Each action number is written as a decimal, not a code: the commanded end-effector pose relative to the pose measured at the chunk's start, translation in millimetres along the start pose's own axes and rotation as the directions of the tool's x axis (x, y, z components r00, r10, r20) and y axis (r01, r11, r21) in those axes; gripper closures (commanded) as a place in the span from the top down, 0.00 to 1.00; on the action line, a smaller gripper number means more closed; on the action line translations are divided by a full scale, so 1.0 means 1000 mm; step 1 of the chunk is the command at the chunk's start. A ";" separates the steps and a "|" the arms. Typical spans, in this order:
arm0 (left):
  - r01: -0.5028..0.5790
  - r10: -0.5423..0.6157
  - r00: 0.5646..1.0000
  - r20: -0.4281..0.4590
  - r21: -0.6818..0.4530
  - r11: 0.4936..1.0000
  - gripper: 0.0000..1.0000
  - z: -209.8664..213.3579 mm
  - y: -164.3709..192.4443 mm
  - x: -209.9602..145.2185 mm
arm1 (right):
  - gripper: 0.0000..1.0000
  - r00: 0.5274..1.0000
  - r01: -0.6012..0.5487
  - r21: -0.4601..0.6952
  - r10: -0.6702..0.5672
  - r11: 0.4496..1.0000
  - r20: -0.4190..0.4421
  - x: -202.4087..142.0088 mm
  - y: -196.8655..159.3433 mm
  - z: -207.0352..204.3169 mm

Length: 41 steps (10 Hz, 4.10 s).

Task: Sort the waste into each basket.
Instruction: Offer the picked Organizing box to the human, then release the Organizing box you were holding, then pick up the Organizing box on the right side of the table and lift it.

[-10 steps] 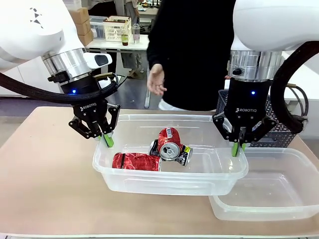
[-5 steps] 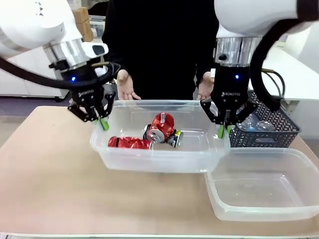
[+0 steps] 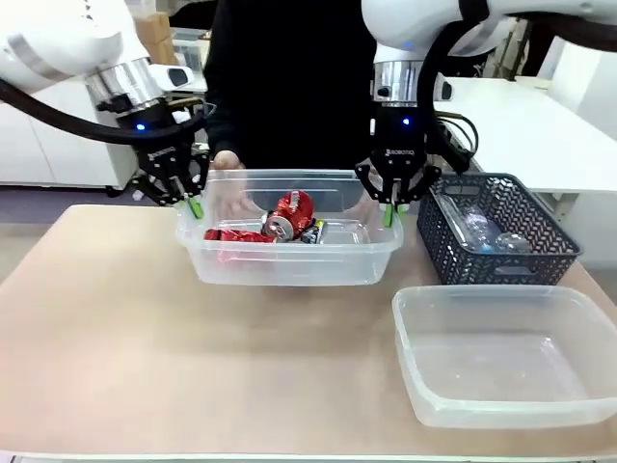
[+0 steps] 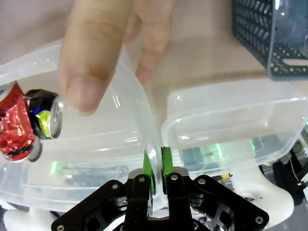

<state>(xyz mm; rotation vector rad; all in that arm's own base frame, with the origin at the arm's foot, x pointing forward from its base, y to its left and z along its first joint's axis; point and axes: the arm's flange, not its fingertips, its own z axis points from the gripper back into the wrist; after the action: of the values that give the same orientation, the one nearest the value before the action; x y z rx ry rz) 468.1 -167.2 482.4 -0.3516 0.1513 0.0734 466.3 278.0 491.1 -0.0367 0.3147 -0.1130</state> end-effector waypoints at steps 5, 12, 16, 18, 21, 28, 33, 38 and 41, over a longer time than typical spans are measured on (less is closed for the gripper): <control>0.008 -0.008 1.000 0.006 -0.001 1.000 0.07 0.004 -0.003 -0.011 | 0.09 1.000 0.000 0.000 0.000 1.000 0.000 0.000 0.000 0.000; 0.046 -0.046 0.999 0.007 0.033 0.998 0.64 0.000 -0.009 -0.006 | 0.64 0.997 -0.021 0.047 0.017 0.999 0.072 -0.005 -0.008 0.002; 0.063 -0.065 0.989 0.133 0.021 0.998 1.00 0.025 -0.014 -0.034 | 1.00 0.946 -0.088 0.187 0.023 0.978 0.325 -0.038 -0.035 0.024; 0.086 -0.088 0.978 0.190 0.015 0.996 1.00 0.034 -0.013 -0.057 | 0.98 0.916 -0.158 0.238 0.052 0.958 0.397 -0.058 -0.053 0.033; 0.134 -0.135 0.969 0.208 0.016 0.991 1.00 0.031 -0.008 -0.067 | 1.00 0.904 -0.199 0.270 0.070 0.942 0.422 -0.073 -0.073 0.025; 0.116 -0.120 0.975 0.187 0.033 0.993 1.00 0.034 -0.011 -0.067 | 1.00 0.911 -0.167 0.246 0.053 0.955 0.409 -0.075 -0.065 0.030; 0.116 -0.120 0.975 0.187 0.033 0.993 1.00 0.034 -0.011 -0.067 | 1.00 0.911 -0.167 0.246 0.053 0.955 0.409 -0.075 -0.065 0.030; 0.169 -0.164 0.978 0.131 -0.030 0.985 1.00 0.067 -0.068 -0.199 | 1.00 0.878 -0.287 0.191 0.178 0.939 0.444 -0.201 -0.178 0.019; 0.123 -0.124 0.992 0.024 0.015 0.992 1.00 0.015 -0.166 -0.201 | 1.00 0.843 -0.316 0.129 0.216 0.940 0.493 -0.231 -0.266 -0.011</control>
<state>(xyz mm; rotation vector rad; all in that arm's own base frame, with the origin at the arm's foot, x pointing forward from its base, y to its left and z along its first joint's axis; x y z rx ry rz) 257.5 -294.4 595.8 -0.3571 0.0601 -0.0773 215.6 70.5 574.7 0.2041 -0.1458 0.1232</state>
